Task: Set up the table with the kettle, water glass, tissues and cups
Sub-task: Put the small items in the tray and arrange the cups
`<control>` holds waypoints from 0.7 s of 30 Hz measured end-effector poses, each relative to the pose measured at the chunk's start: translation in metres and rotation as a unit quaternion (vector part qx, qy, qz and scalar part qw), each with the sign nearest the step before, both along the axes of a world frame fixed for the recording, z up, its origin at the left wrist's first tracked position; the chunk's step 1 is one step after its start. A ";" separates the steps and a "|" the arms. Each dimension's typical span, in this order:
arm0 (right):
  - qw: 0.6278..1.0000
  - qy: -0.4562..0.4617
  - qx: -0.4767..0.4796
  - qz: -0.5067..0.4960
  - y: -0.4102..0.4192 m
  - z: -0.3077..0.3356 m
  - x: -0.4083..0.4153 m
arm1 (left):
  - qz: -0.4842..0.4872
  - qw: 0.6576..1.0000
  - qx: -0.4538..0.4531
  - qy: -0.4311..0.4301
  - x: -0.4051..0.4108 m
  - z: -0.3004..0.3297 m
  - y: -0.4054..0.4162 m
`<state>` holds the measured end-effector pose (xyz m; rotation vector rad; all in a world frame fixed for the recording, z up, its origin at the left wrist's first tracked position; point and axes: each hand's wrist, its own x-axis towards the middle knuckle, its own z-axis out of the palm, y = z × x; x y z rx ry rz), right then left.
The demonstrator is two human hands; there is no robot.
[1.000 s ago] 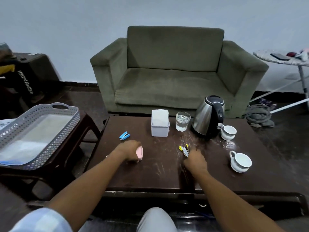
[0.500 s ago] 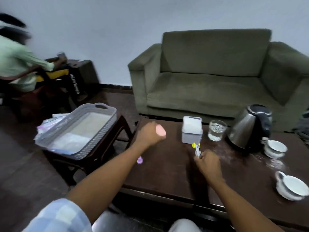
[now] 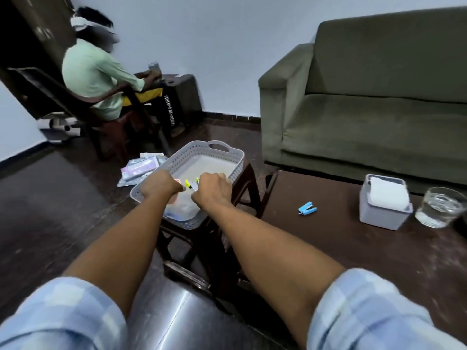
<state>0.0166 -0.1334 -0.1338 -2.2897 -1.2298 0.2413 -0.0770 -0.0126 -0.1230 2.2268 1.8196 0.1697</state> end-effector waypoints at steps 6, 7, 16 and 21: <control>0.996 -0.063 -0.052 0.036 0.011 -0.022 -0.009 | -0.009 0.999 -0.019 0.025 0.000 -0.011 0.005; 0.998 -0.041 -0.022 0.043 0.008 -0.020 -0.004 | -0.007 0.999 0.030 0.028 0.007 -0.006 -0.001; 0.983 -0.068 -0.142 -0.097 -0.167 -0.080 0.173 | -0.466 0.885 -0.017 -0.021 0.138 -0.026 -0.161; 0.972 -0.029 -0.231 -0.039 -0.204 -0.111 0.199 | -0.503 0.824 -0.207 0.159 0.143 -0.095 -0.225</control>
